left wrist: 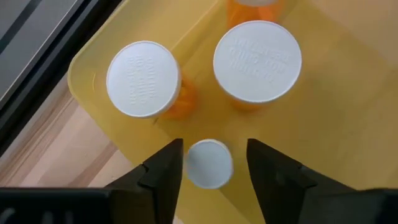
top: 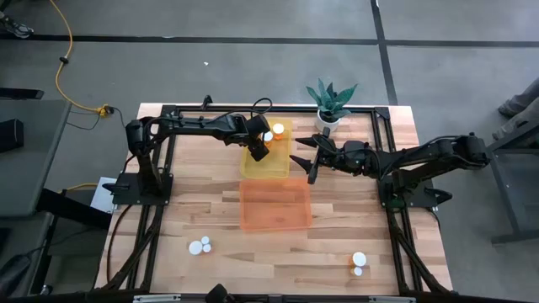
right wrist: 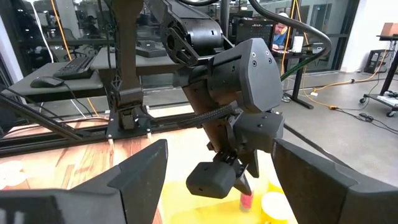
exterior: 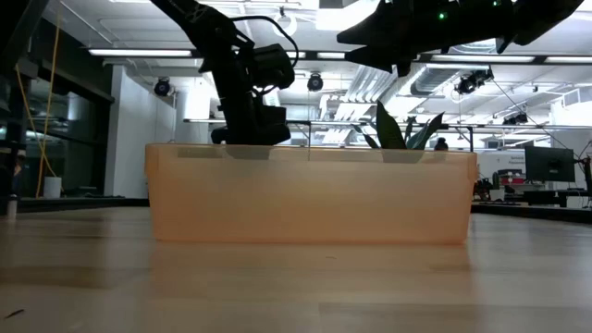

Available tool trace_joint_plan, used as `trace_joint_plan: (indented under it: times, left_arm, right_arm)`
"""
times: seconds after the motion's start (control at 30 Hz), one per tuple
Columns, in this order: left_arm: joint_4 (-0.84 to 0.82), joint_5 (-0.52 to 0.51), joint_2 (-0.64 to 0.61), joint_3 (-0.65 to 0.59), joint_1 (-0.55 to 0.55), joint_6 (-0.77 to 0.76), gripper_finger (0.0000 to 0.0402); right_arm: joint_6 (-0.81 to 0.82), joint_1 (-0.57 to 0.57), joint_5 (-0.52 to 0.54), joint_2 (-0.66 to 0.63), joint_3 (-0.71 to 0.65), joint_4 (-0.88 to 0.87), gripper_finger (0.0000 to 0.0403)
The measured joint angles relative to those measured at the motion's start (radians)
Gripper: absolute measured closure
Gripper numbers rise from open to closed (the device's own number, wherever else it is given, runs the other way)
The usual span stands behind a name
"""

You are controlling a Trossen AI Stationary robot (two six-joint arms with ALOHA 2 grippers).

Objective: Pick and place medicine bottles into bin by pill shape (circle, oval)
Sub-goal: Put the blue capsule bottle into the yellow bin, then put the orange capsule bottle into the yellow bin

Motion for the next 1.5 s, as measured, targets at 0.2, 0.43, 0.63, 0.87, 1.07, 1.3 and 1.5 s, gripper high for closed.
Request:
trace_joint_plan:
  times: [0.2, 0.43, 0.63, 0.87, 1.07, 1.3, 1.5]
  left_arm:
    - [-0.013, 0.003, -0.004, 0.009, 0.003, 0.025, 0.0199]
    - [-0.095, -0.016, -0.141, 0.103, -0.004, 0.072, 0.0188]
    - [0.071, -0.083, -0.397, -0.002, -0.111, 0.106, 0.0188]
    - [0.545, -0.083, -0.747, -0.443, -0.299, 0.150, 0.0188]
    - [0.837, -0.062, -1.016, -0.776, -0.387, 0.158, 0.0188]
    - [0.947, 0.004, -1.229, -0.905, -0.401, 0.228, 0.0188]
    - [0.943, 0.038, -1.269, -0.916, -0.401, 0.229, 0.0188]
  right_arm:
    - [-0.001, 0.000, 0.000, 0.000, 0.000, 0.000, 0.0124]
    - [-0.002, 0.000, 0.000, 0.000, 0.000, 0.000, 0.0124]
    - [-0.002, 0.000, 0.000, 0.000, 0.000, 0.000, 0.0124]
    - [-0.001, 0.000, 0.000, 0.000, 0.000, 0.000, 0.0124]
    - [0.000, 0.000, 0.000, 0.000, 0.000, 0.000, 0.0124]
    - [-0.001, 0.000, 0.000, 0.000, 0.000, 0.000, 0.0124]
    - [-0.002, 0.000, 0.000, 0.000, 0.000, 0.000, 0.0124]
